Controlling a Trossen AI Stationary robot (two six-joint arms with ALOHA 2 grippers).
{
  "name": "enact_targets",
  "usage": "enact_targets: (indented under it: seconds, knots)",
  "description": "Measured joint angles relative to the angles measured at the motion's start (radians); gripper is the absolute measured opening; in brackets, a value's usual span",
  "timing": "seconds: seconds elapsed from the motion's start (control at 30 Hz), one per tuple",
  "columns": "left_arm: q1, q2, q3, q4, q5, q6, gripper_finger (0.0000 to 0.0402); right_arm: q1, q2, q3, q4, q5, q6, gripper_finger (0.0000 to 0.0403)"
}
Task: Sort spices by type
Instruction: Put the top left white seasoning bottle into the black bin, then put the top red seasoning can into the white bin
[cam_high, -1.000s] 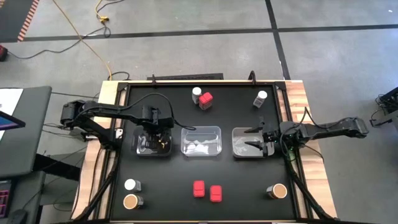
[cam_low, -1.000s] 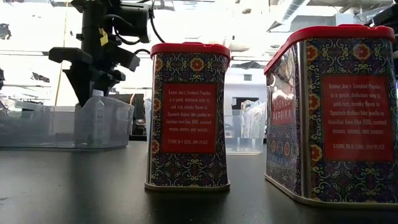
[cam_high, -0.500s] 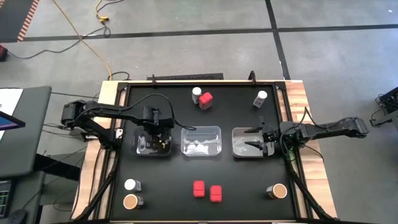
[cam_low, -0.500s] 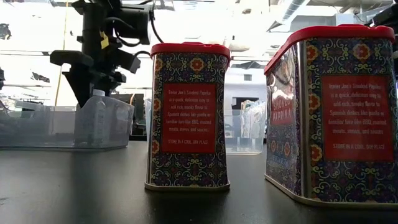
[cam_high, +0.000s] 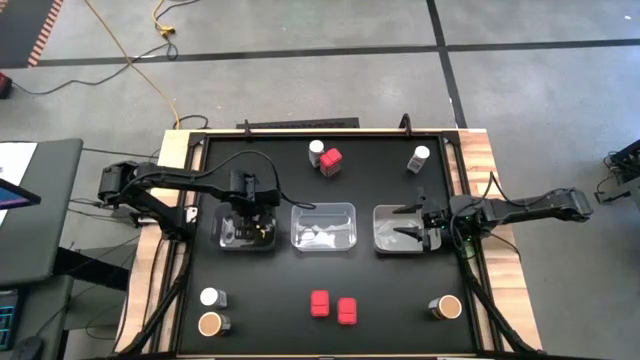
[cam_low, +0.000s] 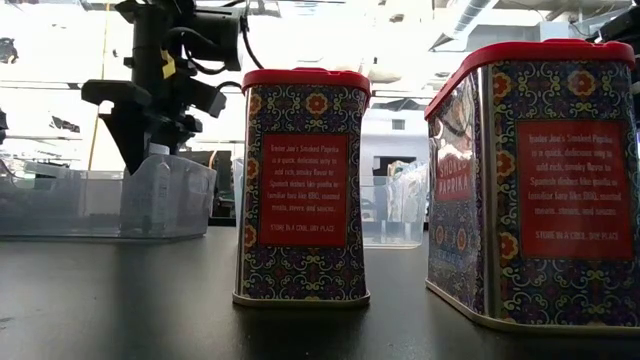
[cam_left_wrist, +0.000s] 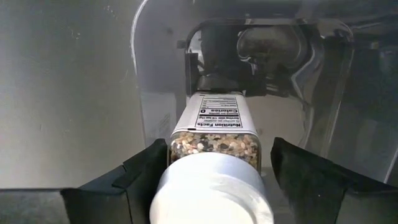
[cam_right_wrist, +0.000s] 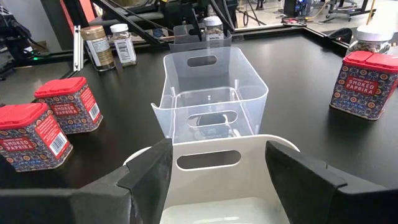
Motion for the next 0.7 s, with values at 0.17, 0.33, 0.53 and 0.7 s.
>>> enact_targets:
  seconds: [0.17,0.33,0.53,0.7]
  knots:
    - [0.000,0.000,0.008,-0.009,0.000,0.000,0.0271,0.000,0.000,0.000,0.000,0.000,0.000,0.0286]
    - [0.000,-0.001,0.066,-0.055,0.000,0.003,0.0271,0.000,0.000,0.000,0.000,0.000,0.000,0.0286]
    - [0.000,-0.001,0.142,-0.156,0.000,-0.001,0.0271,0.000,0.000,0.000,0.000,0.000,0.000,0.0286]
    - [0.000,-0.004,0.212,-0.244,0.000,-0.005,0.0271,0.000,0.000,0.000,0.000,0.000,0.000,0.0286]
